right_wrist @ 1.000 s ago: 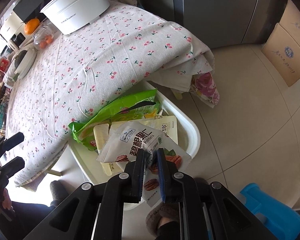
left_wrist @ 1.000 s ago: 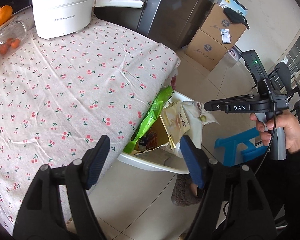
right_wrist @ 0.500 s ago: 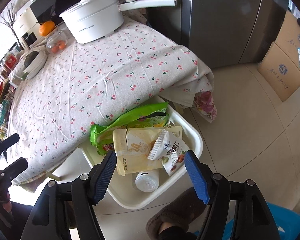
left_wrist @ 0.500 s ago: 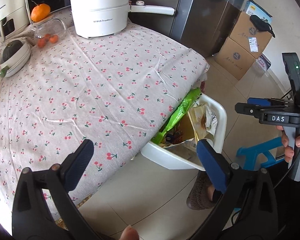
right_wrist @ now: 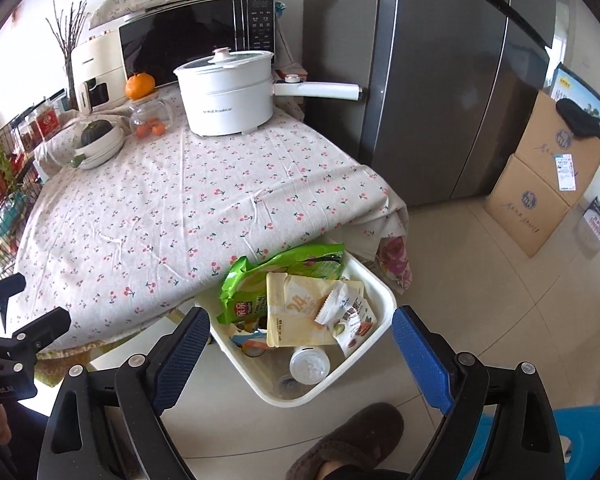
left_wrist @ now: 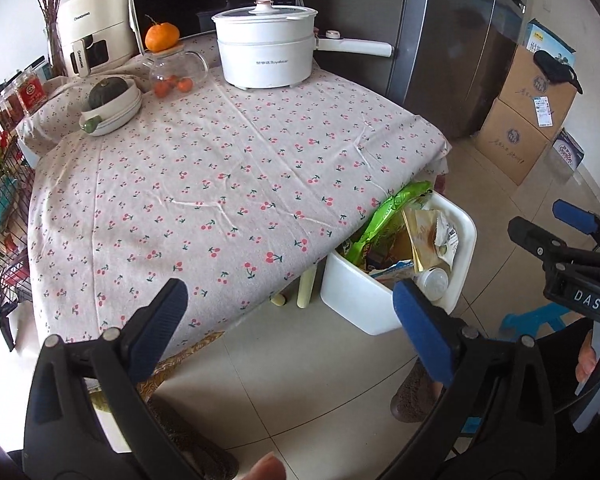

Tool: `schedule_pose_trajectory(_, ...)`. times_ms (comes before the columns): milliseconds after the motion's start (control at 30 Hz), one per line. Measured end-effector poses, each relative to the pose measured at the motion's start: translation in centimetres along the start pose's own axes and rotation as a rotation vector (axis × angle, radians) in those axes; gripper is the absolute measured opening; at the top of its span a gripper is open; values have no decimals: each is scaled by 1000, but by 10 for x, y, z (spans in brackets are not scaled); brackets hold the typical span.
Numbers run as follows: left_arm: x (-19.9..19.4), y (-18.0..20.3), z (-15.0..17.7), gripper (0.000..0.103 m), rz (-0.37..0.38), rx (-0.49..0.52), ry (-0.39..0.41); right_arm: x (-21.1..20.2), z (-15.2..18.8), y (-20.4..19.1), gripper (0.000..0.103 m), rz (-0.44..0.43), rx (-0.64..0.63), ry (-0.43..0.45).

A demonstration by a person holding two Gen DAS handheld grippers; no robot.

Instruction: Collect trash

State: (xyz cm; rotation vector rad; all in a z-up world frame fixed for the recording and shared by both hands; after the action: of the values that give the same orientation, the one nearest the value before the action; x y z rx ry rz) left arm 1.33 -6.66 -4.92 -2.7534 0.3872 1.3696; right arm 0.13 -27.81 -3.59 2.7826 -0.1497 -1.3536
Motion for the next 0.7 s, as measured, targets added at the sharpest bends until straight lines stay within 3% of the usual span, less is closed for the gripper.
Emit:
schedule_pose_trajectory(67,-12,0,4,102,-23,-6,49,-13,5,-5,94,18,-4,39)
schedule_pose_trajectory(167,-27,0,9,102,-47,-21,110,-27,10,-10,103,42,-2,93)
schedule_pose_trajectory(300,-34,-1,16,102,-64,-40,146,-39,15,-13,103,71,24,142)
schedule_pose_trajectory(700,-42,-3,20,102,-107,-57,217,-39,16,-23,103,52,25,151)
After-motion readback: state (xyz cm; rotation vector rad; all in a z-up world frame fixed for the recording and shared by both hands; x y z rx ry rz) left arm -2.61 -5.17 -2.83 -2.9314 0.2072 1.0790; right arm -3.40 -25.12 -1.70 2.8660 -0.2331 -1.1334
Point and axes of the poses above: each gripper's, at about its wrist camera, not at the fingertips, and x roughly the way its jaws point, y to its right, z to its underside, the point moved 1 cm from there along x, roughly the way its jaws point, and after that the axes turned 4 degrees about -x, right-handed, at the moved point
